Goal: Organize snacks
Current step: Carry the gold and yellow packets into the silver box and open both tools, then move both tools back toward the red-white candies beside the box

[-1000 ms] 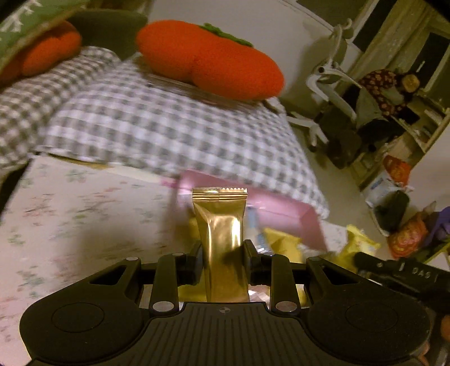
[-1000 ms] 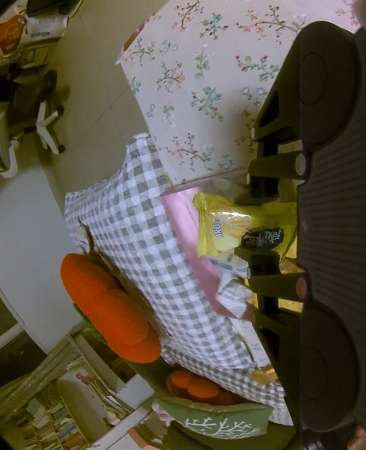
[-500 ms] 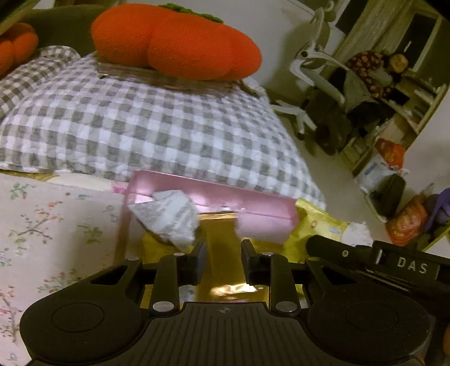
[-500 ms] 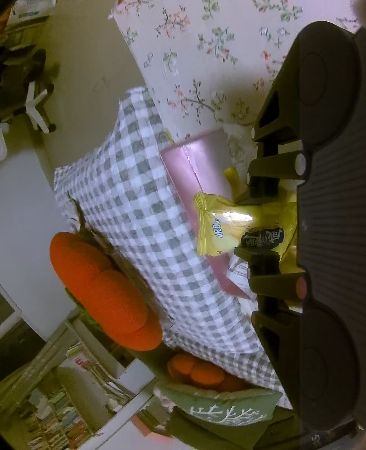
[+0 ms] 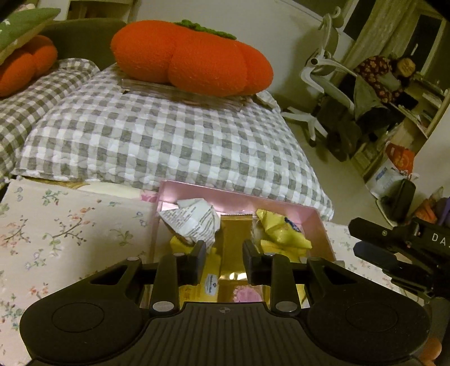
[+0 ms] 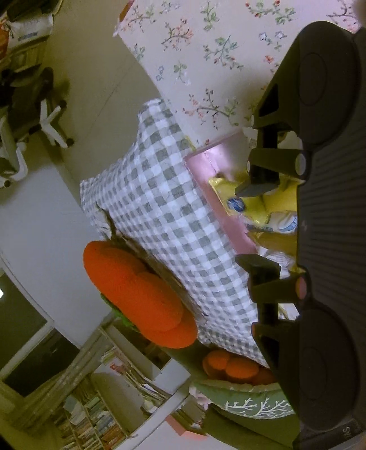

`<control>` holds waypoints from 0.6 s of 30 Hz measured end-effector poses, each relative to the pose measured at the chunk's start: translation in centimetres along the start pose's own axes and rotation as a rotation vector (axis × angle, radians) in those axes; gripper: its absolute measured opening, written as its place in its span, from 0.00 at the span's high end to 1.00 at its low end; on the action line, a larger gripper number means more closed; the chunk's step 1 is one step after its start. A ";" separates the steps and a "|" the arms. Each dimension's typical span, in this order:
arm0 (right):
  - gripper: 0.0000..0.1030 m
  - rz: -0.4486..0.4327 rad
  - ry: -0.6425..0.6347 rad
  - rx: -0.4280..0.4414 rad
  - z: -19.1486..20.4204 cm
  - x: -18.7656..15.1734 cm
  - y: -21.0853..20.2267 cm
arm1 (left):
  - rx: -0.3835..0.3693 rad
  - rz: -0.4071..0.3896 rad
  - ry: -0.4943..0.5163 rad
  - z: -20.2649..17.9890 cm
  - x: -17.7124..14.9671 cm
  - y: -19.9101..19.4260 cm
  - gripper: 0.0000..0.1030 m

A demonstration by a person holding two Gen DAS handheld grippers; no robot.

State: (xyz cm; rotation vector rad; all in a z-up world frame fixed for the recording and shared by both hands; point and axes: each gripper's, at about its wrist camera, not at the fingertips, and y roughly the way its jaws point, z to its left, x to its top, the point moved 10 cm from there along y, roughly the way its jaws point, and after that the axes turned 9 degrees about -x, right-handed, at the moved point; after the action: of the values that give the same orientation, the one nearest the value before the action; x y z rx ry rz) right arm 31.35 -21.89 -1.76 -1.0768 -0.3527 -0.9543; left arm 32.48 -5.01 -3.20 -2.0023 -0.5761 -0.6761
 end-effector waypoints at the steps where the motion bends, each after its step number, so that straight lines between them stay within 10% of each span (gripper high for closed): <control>1: 0.59 -0.002 0.001 -0.004 0.0 0.1 -0.3 | 0.001 0.002 -0.002 -0.1 0.0 -0.3 0.74; 18: 0.38 0.125 -0.121 -0.105 -0.9 -3.3 -2.3 | 0.099 0.041 -0.032 4.1 -3.6 -4.9 0.68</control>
State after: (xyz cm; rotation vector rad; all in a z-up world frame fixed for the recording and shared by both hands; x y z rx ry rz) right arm 27.45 -21.39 -3.02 -1.2416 -0.3334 -0.8053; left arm 27.67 0.38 -4.32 -1.9303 -0.5754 -0.5804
